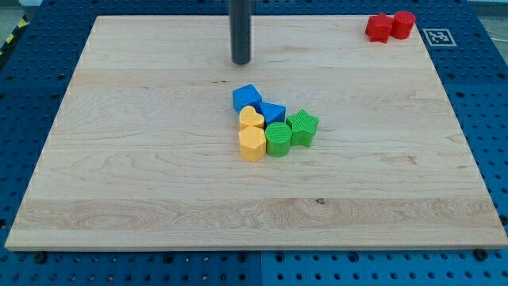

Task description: Move the blue cube to the center right of the board

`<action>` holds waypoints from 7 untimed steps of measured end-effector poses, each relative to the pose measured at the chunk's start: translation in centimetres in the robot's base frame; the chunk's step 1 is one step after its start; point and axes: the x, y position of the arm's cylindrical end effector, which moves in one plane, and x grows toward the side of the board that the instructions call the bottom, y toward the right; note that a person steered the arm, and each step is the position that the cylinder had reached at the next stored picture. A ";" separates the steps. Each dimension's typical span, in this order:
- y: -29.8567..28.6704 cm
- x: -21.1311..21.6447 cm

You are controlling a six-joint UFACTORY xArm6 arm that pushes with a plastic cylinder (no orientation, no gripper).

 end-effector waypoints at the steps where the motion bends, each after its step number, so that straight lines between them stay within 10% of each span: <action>1: 0.0 0.0; 7: -1.6 10.1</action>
